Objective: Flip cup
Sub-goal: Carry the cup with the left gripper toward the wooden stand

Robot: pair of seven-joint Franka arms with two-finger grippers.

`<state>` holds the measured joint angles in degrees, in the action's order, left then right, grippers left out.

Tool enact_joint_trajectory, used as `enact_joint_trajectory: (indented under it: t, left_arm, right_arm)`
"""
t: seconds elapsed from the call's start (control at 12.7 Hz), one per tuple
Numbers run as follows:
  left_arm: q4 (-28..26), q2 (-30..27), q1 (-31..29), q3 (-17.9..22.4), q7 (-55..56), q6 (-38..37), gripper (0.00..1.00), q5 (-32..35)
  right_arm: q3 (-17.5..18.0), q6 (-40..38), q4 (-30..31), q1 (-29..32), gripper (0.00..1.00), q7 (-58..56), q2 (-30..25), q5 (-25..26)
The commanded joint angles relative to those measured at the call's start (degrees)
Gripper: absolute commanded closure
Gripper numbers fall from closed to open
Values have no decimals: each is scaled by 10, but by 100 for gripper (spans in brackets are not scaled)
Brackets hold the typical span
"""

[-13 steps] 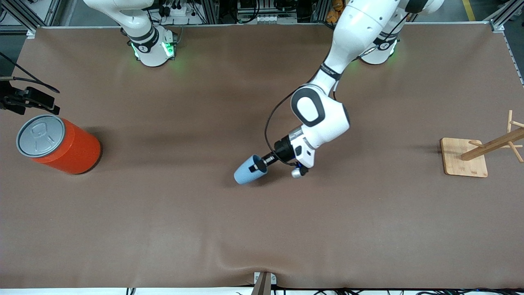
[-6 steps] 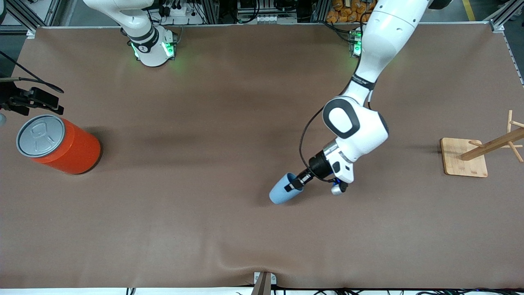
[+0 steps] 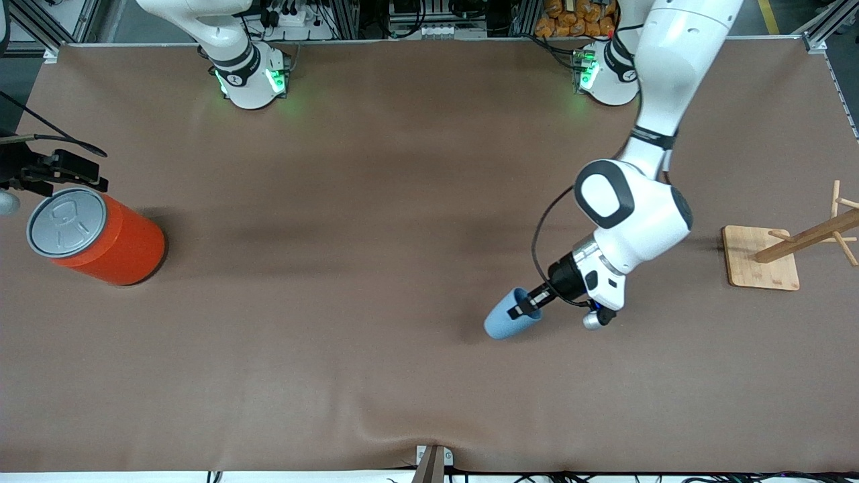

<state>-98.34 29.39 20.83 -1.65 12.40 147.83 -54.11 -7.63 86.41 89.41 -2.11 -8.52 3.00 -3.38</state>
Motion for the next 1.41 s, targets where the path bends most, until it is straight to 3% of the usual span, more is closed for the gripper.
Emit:
enact_joint_trajectory:
  t: [0.0,0.31,0.63,0.79,1.34]
  left_arm:
    - [-17,-28,-28,1,51,-66,100,129]
    - [-32,-46,-24,0,184,-119,100,405]
    - [-44,-56,-29,0,196,-163,100,507]
    - [-85,-85,-29,-1,200,-177,100,586]
    - [-175,-111,-51,-5,192,-162,100,596]
  right_arm:
    - [2,-2,-13,-3,0,4,3,-1]
    - [4,9,-14,-7,0,45,0,-1]
    - [2,-22,-33,-12,0,69,0,7]
    - [2,-71,-51,-16,0,69,0,51]
    - [3,-74,-57,-9,0,71,3,25]
